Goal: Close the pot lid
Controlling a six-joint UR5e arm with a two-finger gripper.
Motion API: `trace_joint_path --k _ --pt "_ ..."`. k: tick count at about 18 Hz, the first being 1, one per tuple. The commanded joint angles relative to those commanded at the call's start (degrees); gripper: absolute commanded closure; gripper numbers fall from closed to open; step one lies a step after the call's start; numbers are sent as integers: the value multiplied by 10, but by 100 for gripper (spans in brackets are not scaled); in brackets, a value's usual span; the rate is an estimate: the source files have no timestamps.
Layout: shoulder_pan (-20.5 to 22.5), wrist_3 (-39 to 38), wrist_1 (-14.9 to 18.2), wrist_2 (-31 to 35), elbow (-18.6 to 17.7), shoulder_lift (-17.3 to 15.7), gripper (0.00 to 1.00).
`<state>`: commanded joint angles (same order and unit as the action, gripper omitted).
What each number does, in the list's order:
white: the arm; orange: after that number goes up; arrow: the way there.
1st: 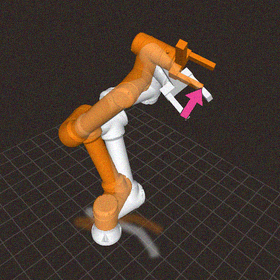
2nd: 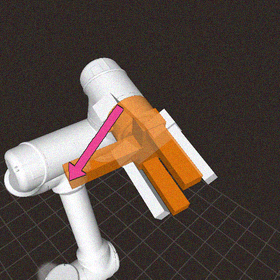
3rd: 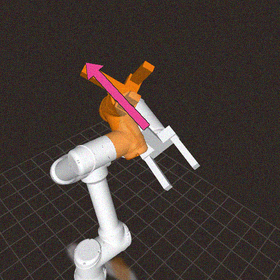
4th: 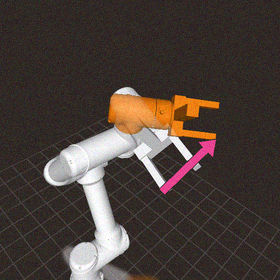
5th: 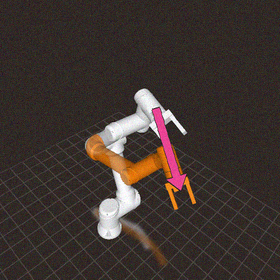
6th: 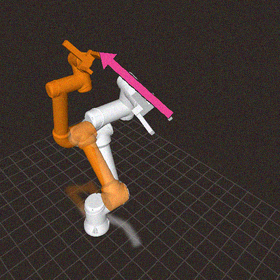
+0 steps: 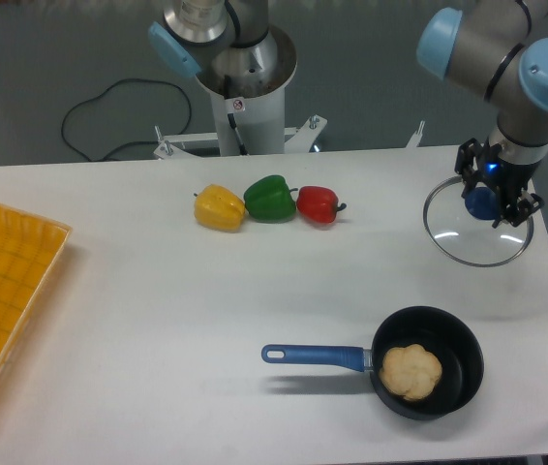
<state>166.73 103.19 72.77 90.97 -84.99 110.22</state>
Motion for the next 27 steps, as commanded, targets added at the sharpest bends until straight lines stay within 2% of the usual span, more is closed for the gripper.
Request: trace_joint_path --k 5,14,22,27 --pt "-2 -50 5 1 3 0 43" --pt "-40 -159 22 3 26 6 43" --pt "-80 -220 23 15 63 39 43" --pt "-109 -262 21 33 91 73 43"
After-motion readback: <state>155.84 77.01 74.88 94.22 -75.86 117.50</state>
